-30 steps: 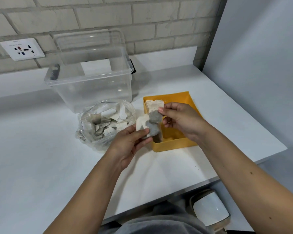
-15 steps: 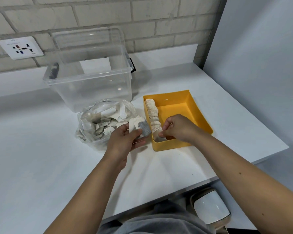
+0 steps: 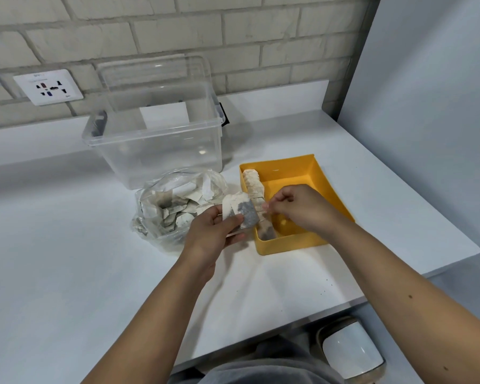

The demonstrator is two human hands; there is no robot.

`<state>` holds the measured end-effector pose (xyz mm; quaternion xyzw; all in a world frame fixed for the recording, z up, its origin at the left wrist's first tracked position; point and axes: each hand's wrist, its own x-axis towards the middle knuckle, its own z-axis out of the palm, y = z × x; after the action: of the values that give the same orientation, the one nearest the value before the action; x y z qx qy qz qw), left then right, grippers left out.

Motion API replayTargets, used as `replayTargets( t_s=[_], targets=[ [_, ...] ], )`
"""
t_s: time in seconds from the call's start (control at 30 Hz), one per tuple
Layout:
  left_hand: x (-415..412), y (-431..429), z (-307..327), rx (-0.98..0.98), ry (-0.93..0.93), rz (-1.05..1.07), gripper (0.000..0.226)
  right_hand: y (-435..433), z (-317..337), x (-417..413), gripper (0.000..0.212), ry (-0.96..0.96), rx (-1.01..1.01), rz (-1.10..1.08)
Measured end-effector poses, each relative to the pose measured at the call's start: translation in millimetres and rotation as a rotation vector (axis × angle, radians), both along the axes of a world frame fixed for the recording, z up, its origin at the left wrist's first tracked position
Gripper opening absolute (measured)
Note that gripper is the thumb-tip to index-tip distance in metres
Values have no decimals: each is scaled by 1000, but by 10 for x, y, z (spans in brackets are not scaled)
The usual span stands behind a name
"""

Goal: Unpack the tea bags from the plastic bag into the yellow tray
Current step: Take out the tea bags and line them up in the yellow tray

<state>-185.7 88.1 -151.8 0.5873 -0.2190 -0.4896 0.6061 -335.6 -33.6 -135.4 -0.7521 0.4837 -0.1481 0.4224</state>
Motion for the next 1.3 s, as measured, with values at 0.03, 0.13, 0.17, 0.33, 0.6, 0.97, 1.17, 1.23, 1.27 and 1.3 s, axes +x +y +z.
replayTargets(
  t_s=[0.03, 0.13, 0.17, 0.33, 0.6, 0.97, 1.17, 1.23, 1.27, 1.3],
  targets=[
    [-7, -5, 3, -2, -5, -3, 23, 37, 53, 11, 23, -102, 38, 6],
    [-20, -35, 29, -20, -19, -22, 25, 107, 130, 56, 16, -289, 111, 53],
    [-21, -49, 45, -30, -22, -33, 24, 108, 130, 78, 13, -300, 98, 56],
    [23, -140, 136, -40, -71, -42, 12, -13, 161, 67, 11, -279, 73, 11],
    [275, -355, 282, -17, -264, 128, 16, -756, -41, 91, 13, -172, -85, -290],
    [284, -325, 142, 35, -267, 37, 15, -1017, -444, 332, 13, -43, -61, -264],
    [276, -344, 133, 38, -278, 33, 14, -1019, -496, 344, 14, -35, -75, -271],
    [267, -347, 127, 38, -274, 31, 10, -1021, -500, 340, 15, -38, -71, -277],
    [262, -345, 125, 37, -270, 30, 8, -1014, -496, 339, 14, -39, -70, -276],
    [257, -342, 124, 37, -265, 30, 7, -1011, -498, 336, 13, -39, -72, -270]
  ],
)
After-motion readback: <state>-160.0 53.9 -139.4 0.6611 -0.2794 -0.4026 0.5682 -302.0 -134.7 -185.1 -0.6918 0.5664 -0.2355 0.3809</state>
